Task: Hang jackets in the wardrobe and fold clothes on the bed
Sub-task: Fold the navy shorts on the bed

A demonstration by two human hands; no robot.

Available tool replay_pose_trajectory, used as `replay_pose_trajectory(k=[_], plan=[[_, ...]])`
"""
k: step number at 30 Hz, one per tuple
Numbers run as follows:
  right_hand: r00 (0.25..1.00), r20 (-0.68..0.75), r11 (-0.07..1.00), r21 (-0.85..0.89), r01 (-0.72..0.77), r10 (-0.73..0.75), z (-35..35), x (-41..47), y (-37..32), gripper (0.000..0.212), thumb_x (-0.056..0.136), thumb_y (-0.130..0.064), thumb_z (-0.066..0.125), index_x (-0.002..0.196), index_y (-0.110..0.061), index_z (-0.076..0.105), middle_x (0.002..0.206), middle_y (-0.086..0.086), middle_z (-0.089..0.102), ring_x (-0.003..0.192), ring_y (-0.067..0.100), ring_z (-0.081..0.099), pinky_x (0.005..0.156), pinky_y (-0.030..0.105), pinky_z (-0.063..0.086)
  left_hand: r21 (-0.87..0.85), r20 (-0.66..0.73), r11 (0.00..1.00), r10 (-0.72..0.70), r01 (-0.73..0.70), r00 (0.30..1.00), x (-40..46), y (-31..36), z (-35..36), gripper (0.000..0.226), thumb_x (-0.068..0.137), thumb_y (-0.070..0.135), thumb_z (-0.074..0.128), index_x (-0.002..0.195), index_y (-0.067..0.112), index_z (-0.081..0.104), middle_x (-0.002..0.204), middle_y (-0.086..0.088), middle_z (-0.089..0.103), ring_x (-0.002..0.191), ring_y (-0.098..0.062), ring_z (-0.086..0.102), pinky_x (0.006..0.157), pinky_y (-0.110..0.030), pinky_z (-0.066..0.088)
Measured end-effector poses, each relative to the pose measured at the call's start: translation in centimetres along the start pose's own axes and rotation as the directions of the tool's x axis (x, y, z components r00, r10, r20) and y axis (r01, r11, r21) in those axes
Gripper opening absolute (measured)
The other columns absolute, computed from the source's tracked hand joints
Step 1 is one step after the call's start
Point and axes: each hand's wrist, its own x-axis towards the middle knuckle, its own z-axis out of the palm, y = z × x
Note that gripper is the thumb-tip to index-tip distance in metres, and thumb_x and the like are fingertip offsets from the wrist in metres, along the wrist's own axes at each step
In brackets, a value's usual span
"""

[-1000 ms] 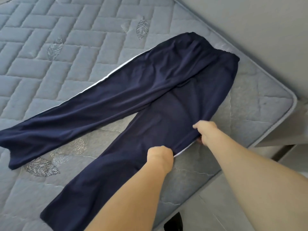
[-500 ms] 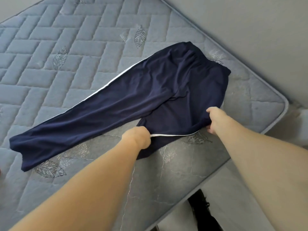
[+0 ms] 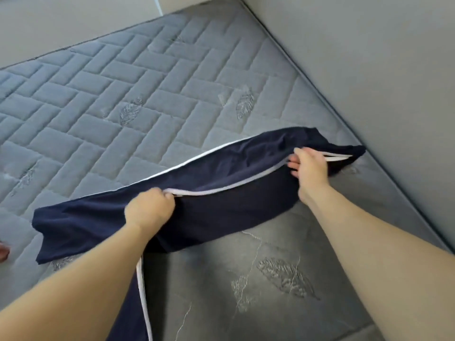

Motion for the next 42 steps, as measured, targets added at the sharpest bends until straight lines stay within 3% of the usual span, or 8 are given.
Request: replay_pose_trajectory(k=[5, 9, 15, 19, 26, 34, 37, 42], plan=[[0.99, 0.141, 0.927, -0.37, 0.069, -0.018, 4.8, 2.7, 1.0, 0.042, 0.094, -0.019, 0.056, 0.136, -0.015, 0.053, 0.128, -0.002, 0.056, 0.117, 0.015, 0.052, 0.1, 0.027, 0.039, 0.093, -0.107, 0.986, -0.13, 0.14, 0.986, 6.9, -0.3, -0.6, 0.03, 0.088, 0.021, 0.041, 0.114, 0.011, 0.052, 0.125, -0.017, 0.054, 0.119, -0.038, 0.048, 0.099, -0.05, 0.034], [0.968, -0.092, 0.548, -0.835, 0.051, -0.232, 1.4, 6.3, 1.7, 0.055, 0.083, -0.021, 0.059, 0.138, -0.015, 0.049, 0.142, 0.012, 0.047, 0.128, 0.036, 0.046, 0.106, 0.045, 0.039, 0.179, -0.013, 0.978, 0.112, -0.107, 0.994, 7.0, 5.3, 3.3, 0.044, 0.079, 0.029, 0.049, 0.122, 0.019, 0.049, 0.128, -0.009, 0.049, 0.123, -0.032, 0.043, 0.108, -0.056, 0.024], [0.978, -0.147, 0.419, -0.905, -0.072, -0.15, -4.0, 13.5, 1.9, 0.09, 0.081, -0.03, 0.068, 0.153, -0.009, 0.018, 0.157, 0.011, 0.022, 0.142, 0.031, 0.027, 0.115, 0.046, 0.025, -0.204, 0.054, 0.928, 0.33, -0.313, 0.942, 7.9, 16.4, 7.7, 0.058, 0.088, 0.033, 0.044, 0.144, 0.027, 0.031, 0.151, -0.002, 0.031, 0.137, -0.031, 0.028, 0.114, -0.055, 0.015], [0.99, 0.027, 0.38, -0.921, 0.08, -0.141, -6.3, 16.5, 0.5, 0.05, 0.078, -0.027, 0.069, 0.121, -0.011, 0.051, 0.123, 0.015, 0.06, 0.111, 0.034, 0.056, 0.091, 0.041, 0.046, -0.202, 0.035, 0.897, 0.407, -0.393, 0.913, 10.3, 20.3, 8.7, 0.064, 0.093, 0.042, 0.044, 0.15, 0.028, 0.02, 0.155, -0.001, 0.024, 0.14, -0.031, 0.023, 0.114, -0.057, 0.015], [0.882, 0.436, 0.242, -0.85, 0.469, -0.178, -4.8, 18.6, -3.9, 0.021, 0.088, -0.035, 0.058, 0.104, -0.028, 0.047, 0.099, 0.004, 0.066, 0.092, 0.029, 0.06, 0.072, 0.039, 0.045, -0.173, 0.154, 0.952, 0.278, -0.251, 0.948, 12.0, 21.3, 9.3, 0.062, 0.097, 0.051, 0.037, 0.152, 0.038, 0.012, 0.159, 0.0, 0.009, 0.146, -0.028, 0.006, 0.111, -0.068, 0.005], [0.989, 0.08, -0.133, -0.989, 0.064, -0.122, -0.4, 19.3, -0.7, 0.088, 0.091, -0.035, 0.057, 0.155, -0.014, 0.001, 0.159, 0.016, 0.007, 0.141, 0.039, 0.021, 0.114, 0.046, 0.019, -0.125, 0.149, 0.972, 0.217, -0.199, 0.965, 8.1, 14.5, 9.7, 0.073, 0.092, 0.045, 0.045, 0.153, 0.036, 0.005, 0.16, -0.001, 0.004, 0.146, -0.027, 0.003, 0.114, -0.064, 0.005], [0.841, 0.487, -0.244, -0.868, 0.433, -0.238, 2.2, 14.1, 2.2, 0.09, 0.079, -0.017, 0.057, 0.155, -0.007, 0.009, 0.16, 0.019, 0.002, 0.146, 0.037, 0.007, 0.118, 0.05, 0.001, -0.006, 0.176, 0.993, 0.116, -0.116, 0.978, 3.9, 9.3, 9.3, 0.083, 0.087, 0.048, 0.049, 0.154, 0.033, 0.002, 0.161, -0.003, 0.004, 0.146, -0.028, 0.003, 0.114, -0.063, 0.003], [0.543, 0.823, -0.298, -0.483, 0.824, 0.168, 10.0, 2.4, 7.6, 0.083, 0.086, -0.03, 0.049, 0.155, -0.01, 0.008, 0.162, 0.013, 0.003, 0.148, 0.029, 0.007, 0.12, 0.047, 0.001, 0.109, 0.194, 0.968, -0.243, 0.226, 0.95, -1.8, 0.4, 7.9, 0.077, 0.076, 0.045, 0.062, 0.138, 0.02, 0.025, 0.132, -0.004, 0.029, 0.122, -0.028, 0.033, 0.094, -0.049, 0.038]])
